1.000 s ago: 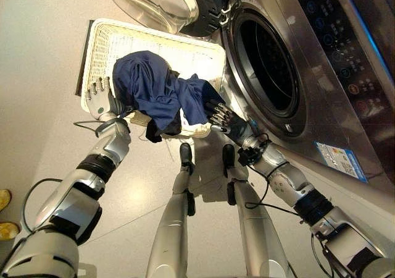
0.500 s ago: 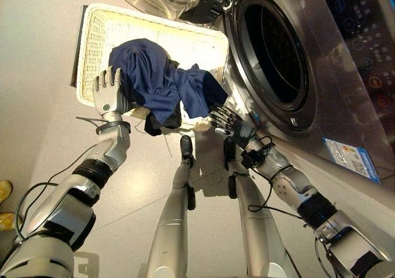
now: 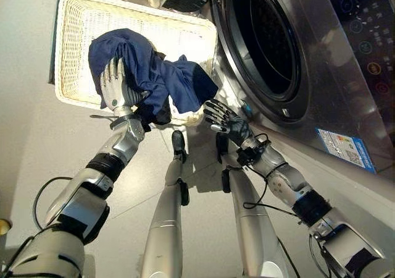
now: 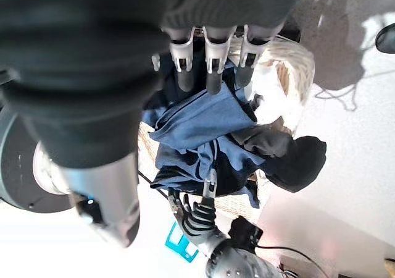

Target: Put the clothes into the washing machine.

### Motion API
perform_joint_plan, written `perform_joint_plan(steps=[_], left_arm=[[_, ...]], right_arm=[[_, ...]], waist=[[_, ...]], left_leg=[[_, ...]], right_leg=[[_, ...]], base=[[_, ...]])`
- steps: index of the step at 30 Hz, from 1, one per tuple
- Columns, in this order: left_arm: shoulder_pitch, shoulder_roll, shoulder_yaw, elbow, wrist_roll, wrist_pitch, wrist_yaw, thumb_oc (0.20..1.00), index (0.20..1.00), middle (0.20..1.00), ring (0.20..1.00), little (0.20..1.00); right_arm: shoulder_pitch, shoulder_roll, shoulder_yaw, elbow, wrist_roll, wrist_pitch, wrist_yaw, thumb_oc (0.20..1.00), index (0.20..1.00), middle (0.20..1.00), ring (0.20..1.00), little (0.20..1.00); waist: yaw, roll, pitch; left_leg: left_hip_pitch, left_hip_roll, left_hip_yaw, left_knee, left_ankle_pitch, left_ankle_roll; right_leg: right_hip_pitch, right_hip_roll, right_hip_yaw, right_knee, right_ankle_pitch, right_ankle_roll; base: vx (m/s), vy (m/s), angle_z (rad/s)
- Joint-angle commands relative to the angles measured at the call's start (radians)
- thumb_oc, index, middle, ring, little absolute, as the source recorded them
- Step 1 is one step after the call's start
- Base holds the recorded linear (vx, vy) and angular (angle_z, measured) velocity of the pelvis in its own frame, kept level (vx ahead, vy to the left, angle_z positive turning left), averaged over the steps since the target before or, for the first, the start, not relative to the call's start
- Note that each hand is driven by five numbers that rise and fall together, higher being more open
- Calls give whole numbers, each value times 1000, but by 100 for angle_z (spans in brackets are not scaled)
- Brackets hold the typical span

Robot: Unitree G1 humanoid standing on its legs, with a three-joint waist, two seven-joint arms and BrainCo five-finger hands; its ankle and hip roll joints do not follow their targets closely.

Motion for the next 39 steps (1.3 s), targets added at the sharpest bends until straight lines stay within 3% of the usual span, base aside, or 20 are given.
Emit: perform_joint_plan(steps=[1, 7, 8, 9, 10, 11, 17, 22, 24, 27, 30, 35, 39], left_arm=[[-62, 24, 9, 63, 72, 73, -49, 1000, 1000, 1000, 1000, 1000], [-131, 41, -42, 126, 37, 76, -101, 1000, 1000, 1000, 1000, 1000], [-147, 41, -51, 138, 41, 72, -112, 862, 862, 862, 862, 862], [-156, 42, -56, 143, 39, 67, -121, 583, 583, 583, 583, 583], [-174, 44, -66, 155, 23, 59, -133, 363, 363, 363, 363, 363], [-194, 45, -77, 167, 12, 57, -152, 200, 200, 200, 200, 200], [-256, 43, -132, 223, 44, 79, -222, 200, 200, 200, 200, 200], [-265, 53, -137, 230, 42, 10, -131, 200, 200, 200, 200, 200], [-239, 80, -62, 174, -53, -197, 83, 200, 200, 200, 200, 200], [-214, 88, -9, 131, -69, -256, 138, 200, 200, 200, 200, 200], [-72, 91, 153, -40, -48, -419, 272, 200, 200, 200, 200, 200], [169, 46, 375, -362, 54, -520, 339, 200, 200, 200, 200, 200], [282, 12, 464, -545, 89, -579, 342, 200, 200, 200, 200, 200]], right_arm=[[-9, 24, 11, -66, 31, -29, -3, 1000, 1000, 1000, 1000, 1000], [-37, 9, 24, -62, 48, -25, -14, 1000, 1000, 1000, 1000, 1000], [-42, 7, 27, -62, 48, -25, -16, 1000, 1000, 1000, 1000, 1000], [-45, 5, 27, -61, 49, -25, -16, 1000, 1000, 1000, 1000, 1000], [-51, 0, 31, -59, 53, -27, -17, 1000, 1000, 1000, 1000, 1000], [-58, -7, 33, -55, 59, -27, -15, 1000, 1000, 1000, 1000, 1000], [-66, -7, 43, -40, 61, -36, 9, 1000, 1000, 1000, 1000, 1000], [-67, -7, 53, -43, 59, -42, 18, 1000, 1000, 1000, 1000, 1000], [-40, -9, 48, -66, 52, -53, 19, 1000, 1000, 1000, 1000, 1000], [-22, -1, 37, -75, 36, -52, 19, 1000, 1000, 1000, 1000, 1000], [41, 28, -1, -117, -26, -46, 16, 1000, 1000, 1000, 1000, 1000], [129, 71, -45, -195, -116, -20, -10, 1000, 1000, 1000, 1000, 1000], [164, 83, -67, -216, -149, -16, -9, 1000, 1000, 1000, 1000, 1000]], waist=[[-5, -40, -10], [-27, -50, -10], [-32, -53, -10], [-35, -54, -10], [-41, -56, -10], [-47, -59, -10], [-73, -68, -10], [-75, -69, -10], [-63, -58, -10], [-54, -51, -10], [-18, -24, -10], [33, 5, -10], [59, 21, -10]], left_leg=[[-41, -61, 69, 182, -110, 10], [-79, -60, 85, 236, -136, 11], [-90, -60, 87, 250, -143, 13], [-97, -60, 89, 257, -146, 14], [-111, -59, 92, 273, -153, 14], [-122, -58, 95, 286, -160, 15], [-153, -57, 112, 328, -186, 22], [-141, -56, 120, 318, -184, 23], [-109, -57, 119, 288, -177, 21], [-94, -59, 115, 273, -174, 20], [-50, -72, 89, 227, -164, 20], [4, -89, 47, 176, -155, 23], [43, -93, 26, 140, -146, 26]], right_leg=[[38, 7, -15, -242, 193, 88], [-3, 6, 7, -235, 203, 91], [-14, 8, 11, -231, 204, 91], [-21, 9, 14, -228, 204, 91], [-34, 9, 19, -225, 206, 91], [-45, 10, 24, -222, 209, 91], [-79, 15, 49, -207, 215, 94], [-72, 18, 54, -208, 215, 96], [-47, 12, 49, -212, 209, 96], [-37, 11, 44, -212, 205, 96], [2, 4, 22, -219, 190, 93], [60, -3, -10, -231, 169, 86], [98, -7, -26, -239, 157, 80]], base=[[30, 50, -7], [29, 57, -4], [28, 74, -13], [26, 63, -16], [24, 76, -13], [25, 84, -7], [14, 72, -11], [-10, 20, -5], [-38, -26, -5], [-17, -28, 0], [-66, -103, 0], [-53, -89, 12], [-60, -70, 17]])
